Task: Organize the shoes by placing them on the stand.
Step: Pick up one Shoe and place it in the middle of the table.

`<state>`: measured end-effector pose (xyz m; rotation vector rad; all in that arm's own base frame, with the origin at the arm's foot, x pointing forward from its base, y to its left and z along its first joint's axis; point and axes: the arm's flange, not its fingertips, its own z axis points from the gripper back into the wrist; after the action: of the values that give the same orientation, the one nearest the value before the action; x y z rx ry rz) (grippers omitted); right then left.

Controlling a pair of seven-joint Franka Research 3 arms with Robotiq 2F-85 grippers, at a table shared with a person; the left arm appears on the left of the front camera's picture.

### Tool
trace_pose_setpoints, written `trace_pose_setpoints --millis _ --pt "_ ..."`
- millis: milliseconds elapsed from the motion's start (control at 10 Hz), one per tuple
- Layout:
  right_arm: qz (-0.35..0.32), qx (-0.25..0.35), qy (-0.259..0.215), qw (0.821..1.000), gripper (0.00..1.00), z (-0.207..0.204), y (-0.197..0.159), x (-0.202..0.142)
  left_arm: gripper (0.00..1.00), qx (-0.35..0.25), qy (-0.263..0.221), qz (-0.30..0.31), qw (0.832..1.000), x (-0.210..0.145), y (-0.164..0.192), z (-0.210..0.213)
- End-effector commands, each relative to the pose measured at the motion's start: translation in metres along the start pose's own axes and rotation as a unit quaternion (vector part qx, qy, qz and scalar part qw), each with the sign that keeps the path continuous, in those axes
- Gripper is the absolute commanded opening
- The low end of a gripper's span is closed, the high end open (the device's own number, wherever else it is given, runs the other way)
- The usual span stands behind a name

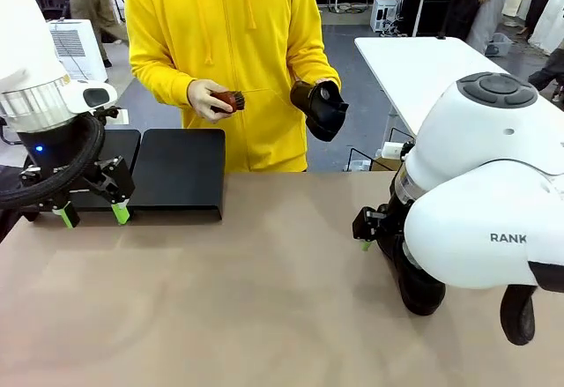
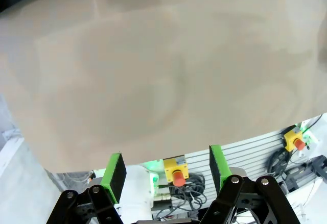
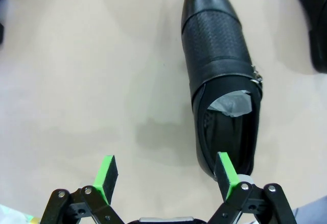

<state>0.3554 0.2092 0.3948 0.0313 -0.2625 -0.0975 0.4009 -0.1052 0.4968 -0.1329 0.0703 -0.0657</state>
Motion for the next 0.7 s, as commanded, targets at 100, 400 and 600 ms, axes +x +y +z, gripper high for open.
trace_pose_setpoints --millis 100,400,600 --pt "0.036 -0.011 0.004 0.999 1.00 -0.042 -0.014 -0.022 0.85 0.007 0.001 -0.005 1.000 -0.001 0.003 0.002" --pt "0.028 -0.036 -0.012 0.999 1.00 -0.036 -0.012 -0.021 0.85 0.007 0.001 -0.005 1.000 -0.001 0.003 0.002" --pt "-0.020 -0.055 -0.061 0.996 1.00 0.021 -0.024 -0.034 0.85 0.007 0.001 -0.005 1.000 -0.001 0.003 0.002"
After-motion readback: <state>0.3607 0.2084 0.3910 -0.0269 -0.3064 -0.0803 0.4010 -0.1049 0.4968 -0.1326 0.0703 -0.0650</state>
